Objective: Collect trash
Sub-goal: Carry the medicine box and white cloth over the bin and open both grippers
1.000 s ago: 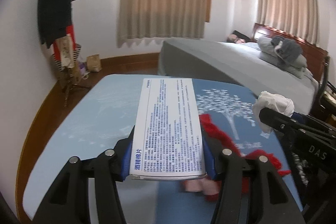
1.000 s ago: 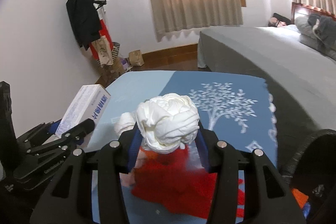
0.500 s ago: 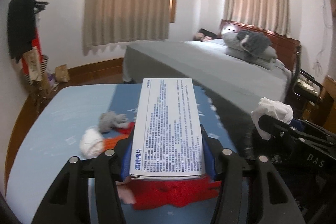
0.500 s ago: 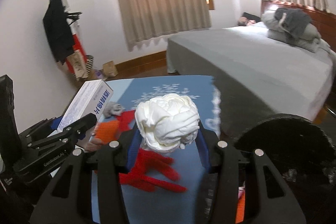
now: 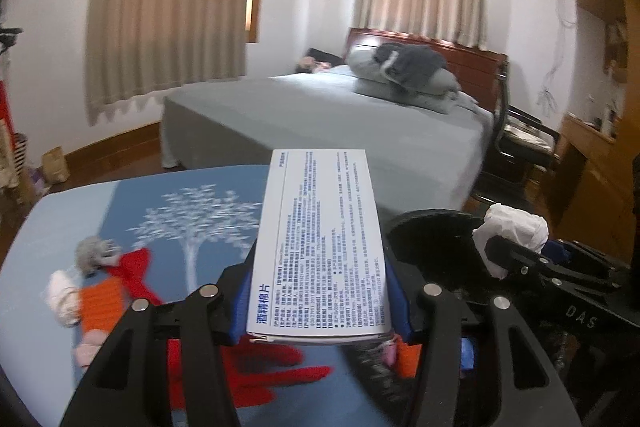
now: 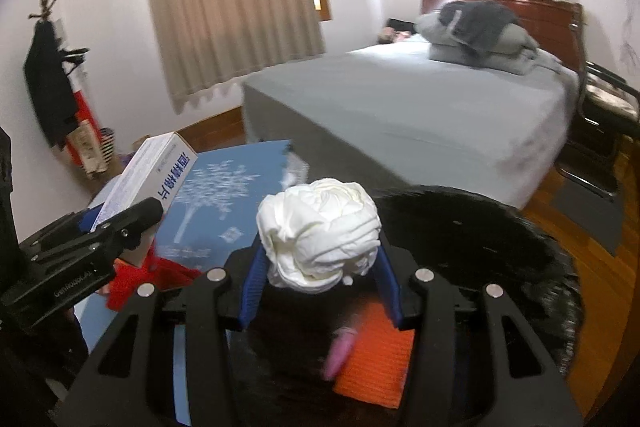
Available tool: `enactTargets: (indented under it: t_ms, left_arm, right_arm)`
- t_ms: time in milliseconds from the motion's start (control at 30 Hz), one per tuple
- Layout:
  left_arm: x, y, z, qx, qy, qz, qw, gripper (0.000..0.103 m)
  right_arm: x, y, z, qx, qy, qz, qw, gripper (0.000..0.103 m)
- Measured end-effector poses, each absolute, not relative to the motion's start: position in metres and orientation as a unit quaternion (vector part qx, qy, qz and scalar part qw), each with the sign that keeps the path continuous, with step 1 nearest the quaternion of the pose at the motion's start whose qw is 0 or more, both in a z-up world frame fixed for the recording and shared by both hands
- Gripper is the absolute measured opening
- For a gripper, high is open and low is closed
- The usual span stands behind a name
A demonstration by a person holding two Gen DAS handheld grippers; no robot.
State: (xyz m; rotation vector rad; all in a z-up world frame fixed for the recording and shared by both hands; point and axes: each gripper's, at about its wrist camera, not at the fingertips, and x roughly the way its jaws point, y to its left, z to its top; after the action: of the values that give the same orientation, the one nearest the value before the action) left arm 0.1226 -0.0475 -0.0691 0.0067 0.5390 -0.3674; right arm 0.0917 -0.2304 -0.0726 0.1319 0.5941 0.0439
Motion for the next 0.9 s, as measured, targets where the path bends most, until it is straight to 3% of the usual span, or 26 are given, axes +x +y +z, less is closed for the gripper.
enactTargets:
  t_ms: [333, 400, 467, 600, 700, 900]
  left_arm:
    - [0.126, -0.127, -0.077, 0.020, 0.270, -0.266, 0.925, 0.054]
    - [0.128, -0.139, -0.079, 0.023, 0.275, -0.282, 0.919, 0.055]
    - [0.128, -0.144, -0.081, 0.020, 0.278, -0.292, 0.915, 0.067]
    - [0.126, -0.139, -0.080, 0.018, 0.273, -0.285, 0.919, 0.074]
    - [0.126, -0.123, -0.077, 0.014, 0.270, -0.264, 0.926, 0.078]
    - [0.126, -0.079, -0.071, 0.009, 0.259, -0.208, 0.943, 0.086]
  right_arm:
    - [0.066, -0.289, -0.077, 0.079, 0.283, -0.048, 0.955, 0.054]
    - [0.063, -0.297, -0.077, 0.078, 0.281, -0.061, 0.955, 0.062]
    - [0.059, -0.303, -0.077, 0.079, 0.276, -0.077, 0.955, 0.072]
    - [0.052, -0.313, -0.078, 0.078, 0.265, -0.101, 0.956, 0.091]
    - [0.053, -0.315, -0.079, 0.082, 0.266, -0.104, 0.955, 0.096]
    - [0.063, -0.295, -0.077, 0.085, 0.269, -0.082, 0.956, 0.097]
